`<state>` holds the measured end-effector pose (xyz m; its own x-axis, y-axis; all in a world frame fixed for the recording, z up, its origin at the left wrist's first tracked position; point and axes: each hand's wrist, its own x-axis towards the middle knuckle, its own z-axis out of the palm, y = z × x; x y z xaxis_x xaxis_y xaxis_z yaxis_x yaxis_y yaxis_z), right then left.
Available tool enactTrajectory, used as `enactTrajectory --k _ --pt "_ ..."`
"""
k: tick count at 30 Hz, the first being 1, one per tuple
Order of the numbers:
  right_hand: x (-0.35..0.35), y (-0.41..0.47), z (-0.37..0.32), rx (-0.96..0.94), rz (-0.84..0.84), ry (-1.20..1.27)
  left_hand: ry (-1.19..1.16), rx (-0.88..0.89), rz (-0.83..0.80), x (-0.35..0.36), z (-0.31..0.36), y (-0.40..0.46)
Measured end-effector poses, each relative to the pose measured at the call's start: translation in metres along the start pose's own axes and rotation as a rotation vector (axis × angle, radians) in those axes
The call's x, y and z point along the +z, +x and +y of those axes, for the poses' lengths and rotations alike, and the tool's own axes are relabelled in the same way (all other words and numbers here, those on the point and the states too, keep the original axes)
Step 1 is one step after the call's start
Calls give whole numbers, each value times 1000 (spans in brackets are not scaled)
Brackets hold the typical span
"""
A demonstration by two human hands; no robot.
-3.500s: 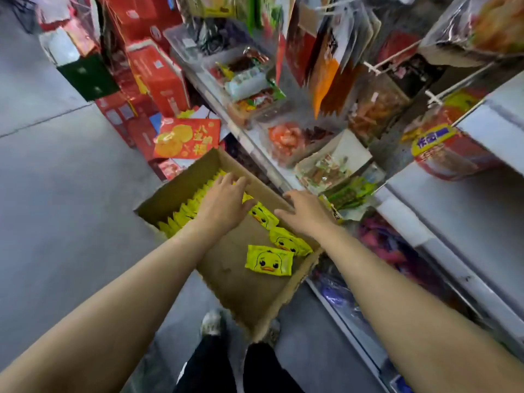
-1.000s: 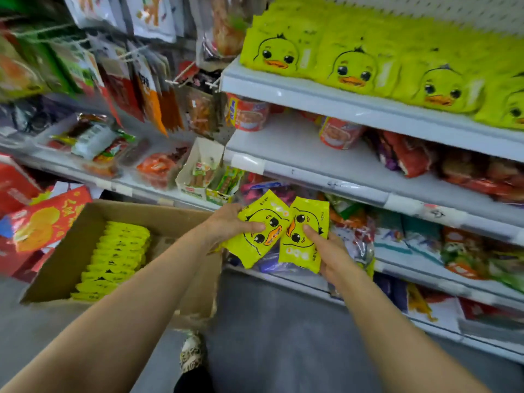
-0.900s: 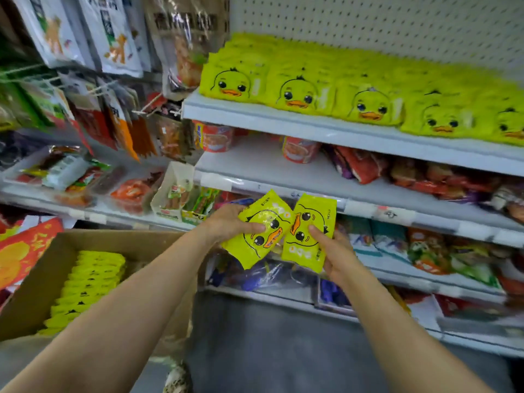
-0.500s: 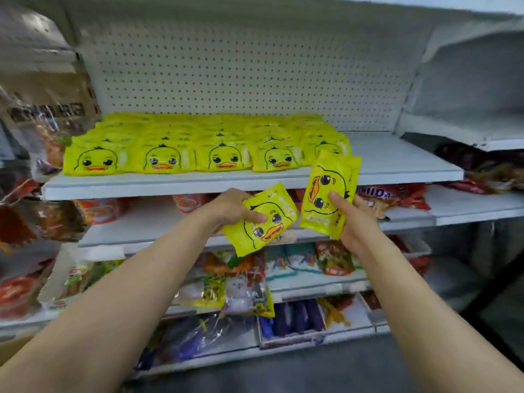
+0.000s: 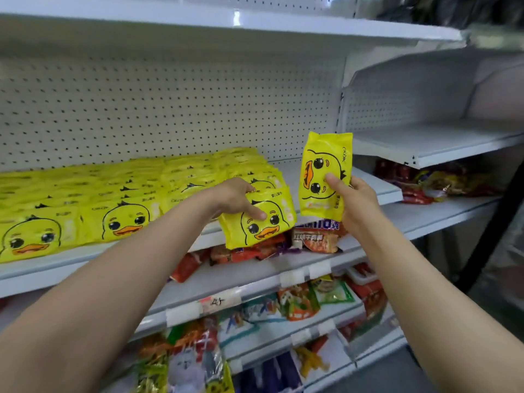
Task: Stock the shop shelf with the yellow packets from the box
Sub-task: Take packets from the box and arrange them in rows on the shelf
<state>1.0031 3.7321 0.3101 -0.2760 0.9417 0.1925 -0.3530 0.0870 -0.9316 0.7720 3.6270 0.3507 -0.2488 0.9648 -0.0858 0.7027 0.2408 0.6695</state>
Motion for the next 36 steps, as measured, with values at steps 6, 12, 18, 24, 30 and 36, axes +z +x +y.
enactTrajectory --k 6,12,18,24,30,36 --pt "-27 116 -25 -15 21 -17 33 -12 -39 -12 51 103" --pt "-37 225 -37 -58 -7 -37 91 4 -10 -28 92 203" --pt "-59 285 -27 -41 -62 -74 219 -33 -2 -25 107 289" --pt "-72 334 -16 6 -129 -103 372 -56 75 -21 98 350" --pt "-70 370 0 21 -204 -137 510 -94 134 -21 67 388" --pt "-63 388 17 38 -243 -142 511 -112 204 -16 35 400"
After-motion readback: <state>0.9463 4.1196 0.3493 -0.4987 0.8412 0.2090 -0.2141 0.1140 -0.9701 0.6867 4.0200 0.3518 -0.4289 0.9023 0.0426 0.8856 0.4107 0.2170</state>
